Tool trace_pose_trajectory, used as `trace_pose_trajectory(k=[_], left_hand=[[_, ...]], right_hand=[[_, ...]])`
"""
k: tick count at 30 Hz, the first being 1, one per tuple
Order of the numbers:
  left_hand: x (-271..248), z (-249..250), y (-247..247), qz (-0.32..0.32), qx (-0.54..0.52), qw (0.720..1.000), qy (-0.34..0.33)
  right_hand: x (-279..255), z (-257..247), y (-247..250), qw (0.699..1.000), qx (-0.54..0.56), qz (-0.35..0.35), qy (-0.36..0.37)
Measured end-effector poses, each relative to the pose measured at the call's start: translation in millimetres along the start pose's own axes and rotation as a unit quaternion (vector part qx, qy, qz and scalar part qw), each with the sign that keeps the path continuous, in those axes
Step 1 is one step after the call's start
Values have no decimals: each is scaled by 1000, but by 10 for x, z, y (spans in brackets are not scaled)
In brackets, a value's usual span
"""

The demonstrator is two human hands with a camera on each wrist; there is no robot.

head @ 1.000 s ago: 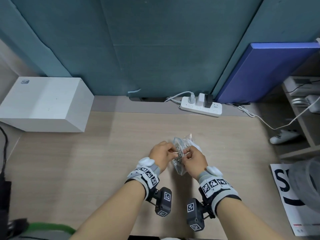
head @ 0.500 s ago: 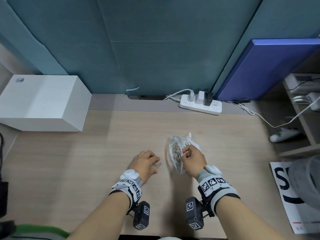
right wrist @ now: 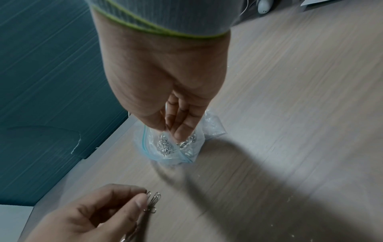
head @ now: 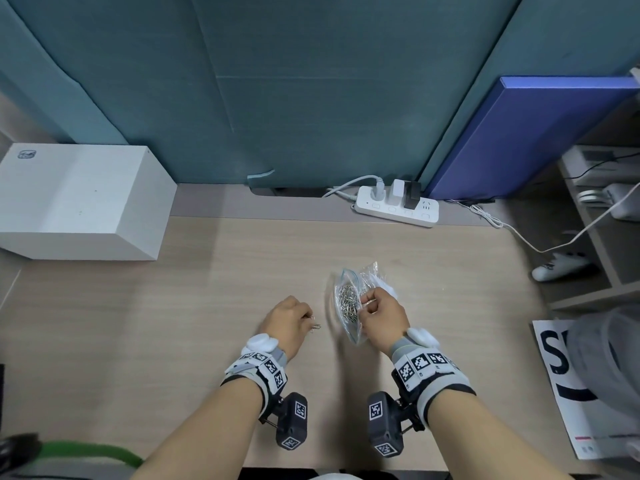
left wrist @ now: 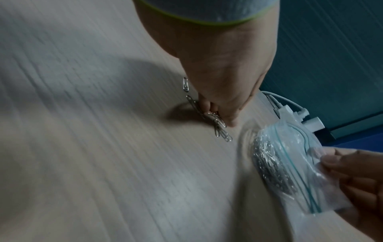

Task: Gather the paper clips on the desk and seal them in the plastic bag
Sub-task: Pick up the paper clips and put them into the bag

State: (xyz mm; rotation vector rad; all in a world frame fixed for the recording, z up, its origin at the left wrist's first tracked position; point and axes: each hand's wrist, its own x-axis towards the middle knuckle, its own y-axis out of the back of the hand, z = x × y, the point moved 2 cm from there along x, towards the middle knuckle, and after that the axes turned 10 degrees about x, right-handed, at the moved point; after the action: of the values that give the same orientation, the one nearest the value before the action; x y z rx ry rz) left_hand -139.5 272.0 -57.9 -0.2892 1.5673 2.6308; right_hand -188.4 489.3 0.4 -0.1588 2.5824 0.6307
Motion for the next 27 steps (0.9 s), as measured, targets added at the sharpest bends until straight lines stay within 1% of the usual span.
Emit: trace_pose_trajectory(k=[2,4,9,14,16,18,20,21,23,25,27], left_hand=[[-14,46,-39,-32,10,999,-23],[-12,65,-71,-46,37,997,-50],[25,87,-70,-41,92,991,-92],[23,118,-87,-25,160,982,-95],[34,137,-88,-12,166,981,-101],[67,177,-40,3,121,989,-81],[111,293,42,44,32,996,-67],[139,380,80,54,-6,996,-67],[193,573,122,43,-46,994,-85],[229,694,130,17,-70,992,-100],[256,686,132,15,-94,991,-92]], right_hand=[[-3,-1,2,1000,0,1,1],[-7,-2,-5,1000,2,0,3],[-25,6,-9,1000,11,-4,0],[-38,3,-5,1000,7,-7,0],[-43,4,-5,1000,7,-8,0],[-46,7,-5,1000,6,-7,-1],[-47,9,-6,1000,4,-6,-2],[-46,7,-8,1000,4,-5,-2],[-47,-5,-22,1000,2,-6,0],[-58,-29,-33,1000,-3,-6,2],[-66,-55,-30,1000,-10,-5,5]])
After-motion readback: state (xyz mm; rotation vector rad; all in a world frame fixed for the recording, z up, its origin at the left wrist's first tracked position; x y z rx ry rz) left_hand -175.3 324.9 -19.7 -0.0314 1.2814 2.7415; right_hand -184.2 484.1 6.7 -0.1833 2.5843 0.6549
